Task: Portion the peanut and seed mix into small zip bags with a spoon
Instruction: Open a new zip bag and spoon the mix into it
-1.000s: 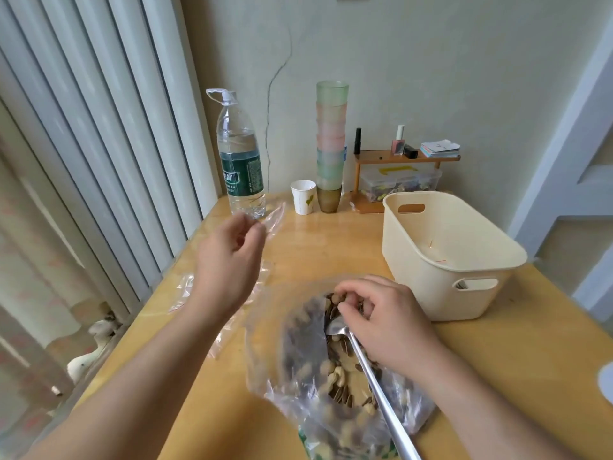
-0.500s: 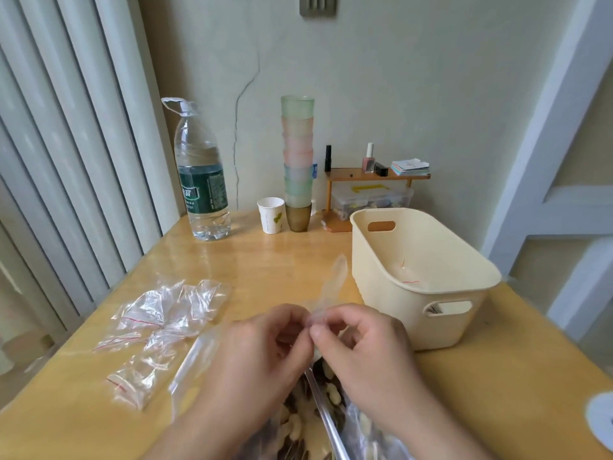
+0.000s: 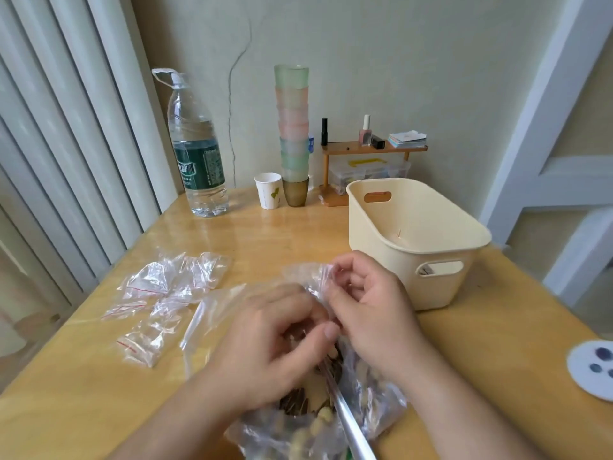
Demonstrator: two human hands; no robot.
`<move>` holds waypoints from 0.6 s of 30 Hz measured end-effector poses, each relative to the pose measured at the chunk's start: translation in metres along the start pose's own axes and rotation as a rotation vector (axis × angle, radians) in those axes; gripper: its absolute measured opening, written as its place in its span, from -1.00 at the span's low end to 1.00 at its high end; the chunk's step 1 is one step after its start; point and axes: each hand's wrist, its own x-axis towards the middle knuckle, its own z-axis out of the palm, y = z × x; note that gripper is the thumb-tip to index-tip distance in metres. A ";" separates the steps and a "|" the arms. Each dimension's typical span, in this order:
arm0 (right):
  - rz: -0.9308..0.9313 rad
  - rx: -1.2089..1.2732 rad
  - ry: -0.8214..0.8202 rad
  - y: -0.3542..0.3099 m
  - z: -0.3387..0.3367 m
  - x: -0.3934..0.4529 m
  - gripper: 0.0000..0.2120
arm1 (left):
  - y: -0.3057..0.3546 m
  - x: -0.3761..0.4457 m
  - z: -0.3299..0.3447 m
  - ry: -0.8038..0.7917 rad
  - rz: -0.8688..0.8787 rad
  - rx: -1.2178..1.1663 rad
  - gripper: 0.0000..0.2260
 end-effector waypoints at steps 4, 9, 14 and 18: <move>0.123 0.285 -0.005 -0.008 -0.009 0.004 -0.85 | -0.003 0.005 -0.008 0.209 -0.145 -0.004 -0.88; 0.179 0.472 -0.007 -0.013 -0.015 0.007 -0.86 | -0.004 0.008 -0.016 0.146 -0.402 -0.478 -0.57; 0.168 0.425 0.024 -0.010 -0.015 0.006 -0.86 | -0.002 0.011 -0.019 0.157 -0.436 -0.701 -0.48; 0.125 0.298 0.091 -0.003 -0.016 0.008 -0.76 | -0.004 0.012 -0.022 0.202 -0.468 -0.702 -0.71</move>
